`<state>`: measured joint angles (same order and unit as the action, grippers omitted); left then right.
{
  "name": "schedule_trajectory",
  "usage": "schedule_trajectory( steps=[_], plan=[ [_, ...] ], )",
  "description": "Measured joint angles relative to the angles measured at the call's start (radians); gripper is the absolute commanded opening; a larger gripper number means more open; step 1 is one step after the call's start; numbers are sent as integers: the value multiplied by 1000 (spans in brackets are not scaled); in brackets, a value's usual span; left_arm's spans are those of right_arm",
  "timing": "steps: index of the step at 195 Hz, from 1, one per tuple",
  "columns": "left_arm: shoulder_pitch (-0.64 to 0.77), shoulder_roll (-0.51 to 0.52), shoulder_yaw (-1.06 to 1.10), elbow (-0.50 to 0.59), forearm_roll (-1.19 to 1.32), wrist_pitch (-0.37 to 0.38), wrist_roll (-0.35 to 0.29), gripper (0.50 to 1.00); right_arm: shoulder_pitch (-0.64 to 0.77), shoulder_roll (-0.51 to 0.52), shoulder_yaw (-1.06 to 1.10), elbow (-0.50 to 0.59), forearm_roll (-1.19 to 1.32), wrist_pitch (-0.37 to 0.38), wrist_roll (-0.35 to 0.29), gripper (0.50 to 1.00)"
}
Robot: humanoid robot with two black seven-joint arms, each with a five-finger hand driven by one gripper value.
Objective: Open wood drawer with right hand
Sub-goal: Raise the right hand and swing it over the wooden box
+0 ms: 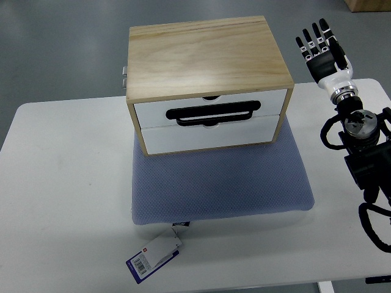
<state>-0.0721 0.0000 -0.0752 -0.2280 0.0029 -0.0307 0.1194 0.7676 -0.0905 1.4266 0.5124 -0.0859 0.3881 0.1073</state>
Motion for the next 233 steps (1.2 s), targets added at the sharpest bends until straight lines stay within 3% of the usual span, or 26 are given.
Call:
schedule_trajectory(
  steps=[90,142,200,233],
  plan=[
    [0,0,-3,-4,-1,0,-1,1000,9,-10,-20,0,-7,-1,0,946],
    [-1,0,-3,-6,-1,1,-1,1000,126,-132,-288,-1,-17,-3,-20,946],
    [-1,0,-5,-7,0,0,-1,1000,433,-340,-798,21,-26,13,-97,946],
    [-1,0,-5,-8,-2,-2,-1,1000,691,-399,-1125,128,-170,23,-146,946]
  ],
)
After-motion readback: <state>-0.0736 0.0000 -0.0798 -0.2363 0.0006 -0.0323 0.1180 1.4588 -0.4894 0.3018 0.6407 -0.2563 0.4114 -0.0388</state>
